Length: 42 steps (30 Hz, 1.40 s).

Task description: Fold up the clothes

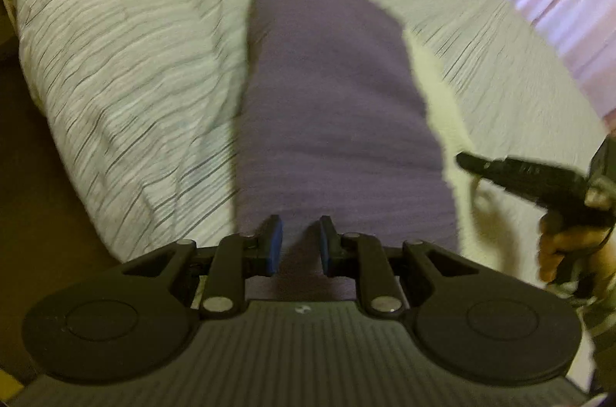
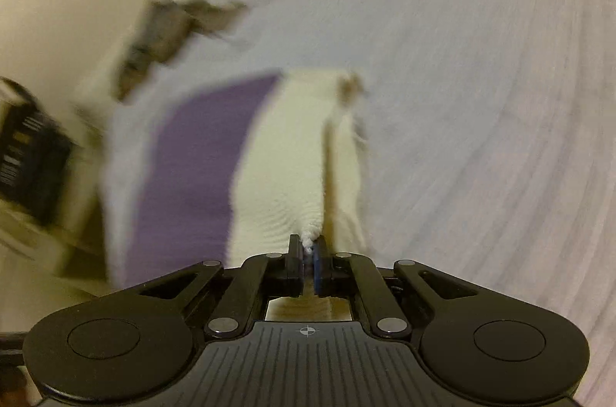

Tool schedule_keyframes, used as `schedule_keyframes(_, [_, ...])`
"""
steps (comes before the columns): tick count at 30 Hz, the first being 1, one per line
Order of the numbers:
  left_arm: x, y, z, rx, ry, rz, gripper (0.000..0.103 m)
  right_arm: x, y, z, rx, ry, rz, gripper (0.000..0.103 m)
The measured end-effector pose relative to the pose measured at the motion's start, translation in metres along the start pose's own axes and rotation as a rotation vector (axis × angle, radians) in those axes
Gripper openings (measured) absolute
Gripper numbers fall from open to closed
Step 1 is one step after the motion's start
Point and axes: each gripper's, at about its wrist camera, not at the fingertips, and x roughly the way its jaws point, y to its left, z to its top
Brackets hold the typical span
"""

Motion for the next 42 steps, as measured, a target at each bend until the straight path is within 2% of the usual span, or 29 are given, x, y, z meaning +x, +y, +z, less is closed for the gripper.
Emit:
schedule_keyframes(2, [-0.002,0.001,-0.001,0.0,-0.001,0.004,0.015,0.008,0.003,-0.004,0.005,0.022,-0.072,0.003])
schedule_keyframes(3, [-0.004,0.001,0.0,0.002,-0.002,0.006,0.015,0.003,0.011,-0.004,-0.024,0.005,-0.115,0.004])
schedule_keyframes(5, [-0.008,-0.003,0.001,0.023,-0.015,0.003,0.015,-0.006,0.027,-0.004,-0.081,-0.031,-0.199,0.015])
schedule_keyframes(7, [-0.011,-0.007,0.003,0.048,-0.03,0.0,0.015,-0.015,0.044,-0.004,-0.137,-0.068,-0.281,0.036])
schedule_keyframes(9, [-0.01,-0.012,0.004,0.069,-0.039,-0.009,0.015,-0.026,0.058,-0.013,-0.198,-0.119,-0.29,0.042])
schedule_keyframes(10, [-0.006,-0.014,0.004,0.075,-0.035,-0.021,0.015,-0.028,0.064,-0.02,-0.236,-0.118,-0.274,0.042])
schedule_keyframes(12, [0.004,-0.017,-0.002,0.087,-0.02,-0.02,0.016,-0.02,0.077,-0.038,-0.334,-0.05,-0.253,0.042])
schedule_keyframes(14, [0.009,-0.019,-0.011,0.093,-0.006,0.011,0.016,-0.011,0.077,-0.06,-0.382,0.043,-0.286,0.042])
schedule_keyframes(18, [-0.001,-0.021,-0.033,0.096,0.027,0.045,0.016,-0.033,0.07,-0.097,-0.378,0.085,-0.323,0.042])
schedule_keyframes(22, [-0.021,-0.035,-0.056,0.148,0.09,0.126,0.016,-0.062,0.073,-0.119,-0.347,0.156,-0.376,0.042])
schedule_keyframes(25, [-0.043,-0.043,-0.067,0.112,0.158,0.157,0.016,-0.084,0.075,-0.129,-0.295,0.201,-0.398,0.042])
schedule_keyframes(28, [-0.079,-0.056,-0.074,0.103,0.157,0.171,0.016,-0.117,0.084,-0.125,-0.19,0.237,-0.378,0.042])
schedule_keyframes(30, [-0.101,-0.065,-0.075,0.111,0.144,0.181,0.017,-0.132,0.1,-0.121,-0.173,0.236,-0.344,0.042])
schedule_keyframes(36, [-0.155,-0.084,-0.078,0.127,0.092,0.224,0.023,-0.172,0.135,-0.114,-0.207,0.24,-0.284,0.042])
schedule_keyframes(42, [-0.191,-0.089,-0.085,0.114,0.054,0.227,0.024,-0.199,0.157,-0.126,-0.216,0.265,-0.263,0.042])
